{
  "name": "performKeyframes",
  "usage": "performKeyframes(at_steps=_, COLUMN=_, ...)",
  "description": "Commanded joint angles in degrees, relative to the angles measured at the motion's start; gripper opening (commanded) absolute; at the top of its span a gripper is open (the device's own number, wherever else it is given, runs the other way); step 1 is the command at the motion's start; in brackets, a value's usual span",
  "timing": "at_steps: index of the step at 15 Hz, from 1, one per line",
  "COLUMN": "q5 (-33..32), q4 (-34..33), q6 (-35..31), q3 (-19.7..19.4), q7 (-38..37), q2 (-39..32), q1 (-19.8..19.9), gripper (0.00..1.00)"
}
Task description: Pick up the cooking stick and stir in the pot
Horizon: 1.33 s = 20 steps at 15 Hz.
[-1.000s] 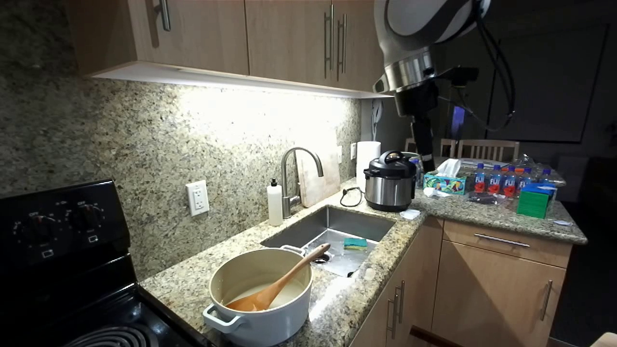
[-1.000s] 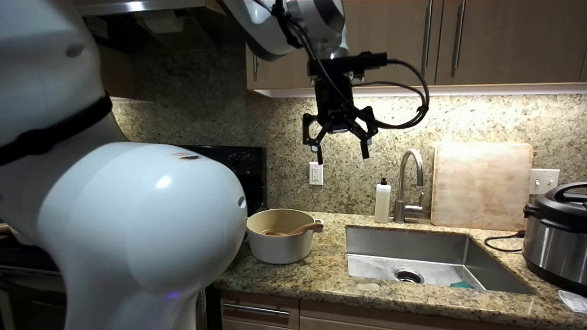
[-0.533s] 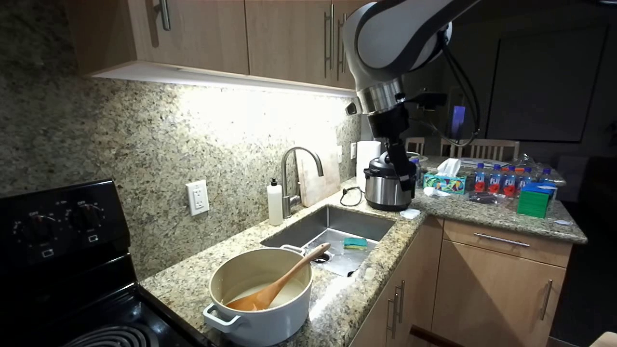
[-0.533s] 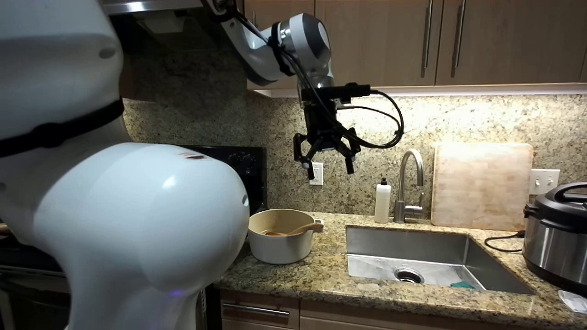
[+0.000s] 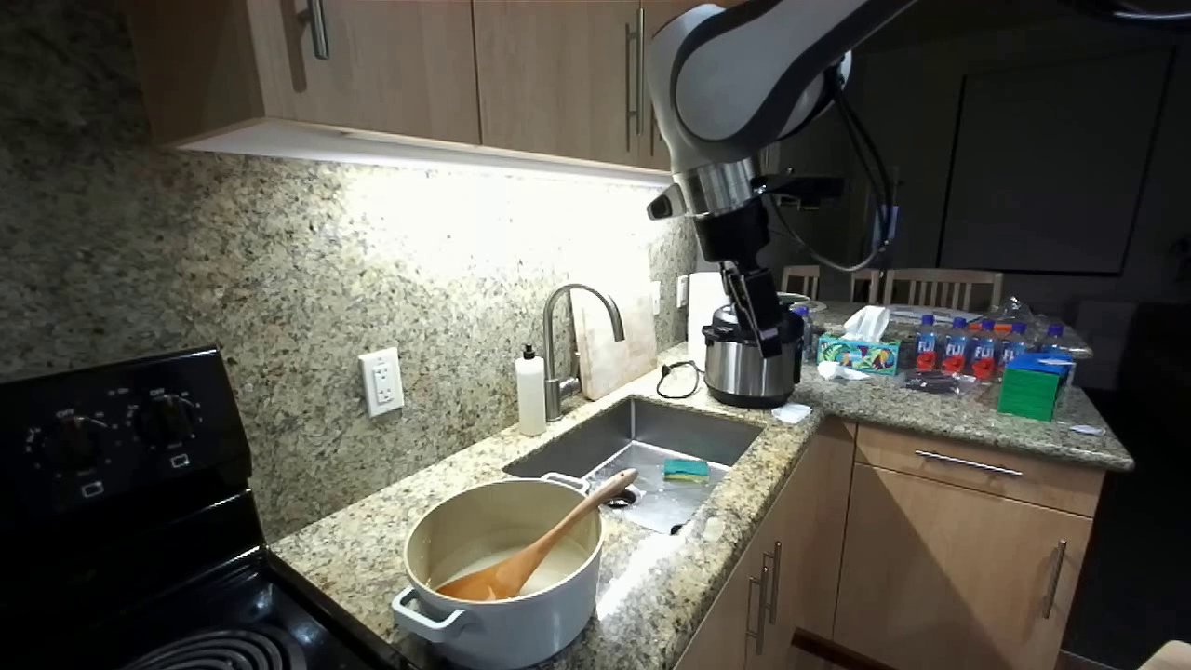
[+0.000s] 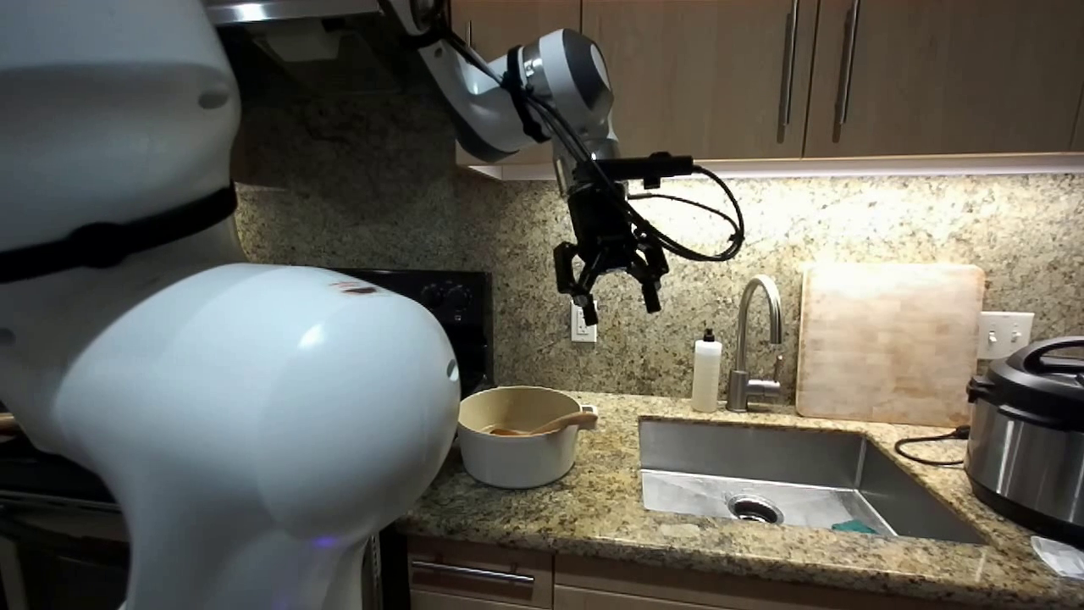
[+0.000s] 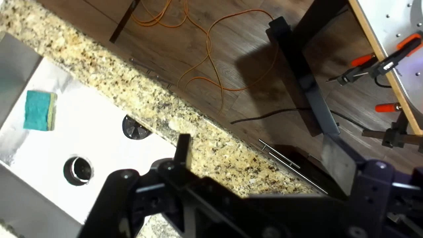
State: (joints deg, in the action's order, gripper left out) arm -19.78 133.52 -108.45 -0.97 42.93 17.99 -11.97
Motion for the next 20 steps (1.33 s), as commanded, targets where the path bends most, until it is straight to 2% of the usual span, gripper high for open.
performKeyframes(at_steps=1, q5=-0.81, q4=-8.01, q6=-3.55, q3=-0.11, q7=11.90, q2=-8.69, q1=1.30, gripper=1.00)
performKeyframes(at_steps=6, q5=1.38, q4=-14.03, q6=-11.49, q3=0.80, q7=27.71, q2=-18.20, q1=3.73, gripper=1.00)
performKeyframes(at_steps=10, q5=0.83, q4=-10.19, q6=-20.14, q3=2.04, q7=38.01, q2=-19.91, q1=5.61, gripper=1.00)
performKeyframes(at_steps=16, q5=0.08, q4=-2.88, q6=-39.40, q3=5.60, q7=43.78, q2=-22.23, q1=4.83, gripper=1.00)
performKeyframes(at_steps=18, q5=3.75, q4=-3.56, q6=-43.20, q3=7.74, q7=48.41, q2=-25.07, q1=4.62, gripper=1.00)
performKeyframes(at_steps=20, q5=11.30, q4=-5.97, q6=-41.72, q3=10.93, q7=56.03, q2=-28.50, q1=5.17, gripper=1.00)
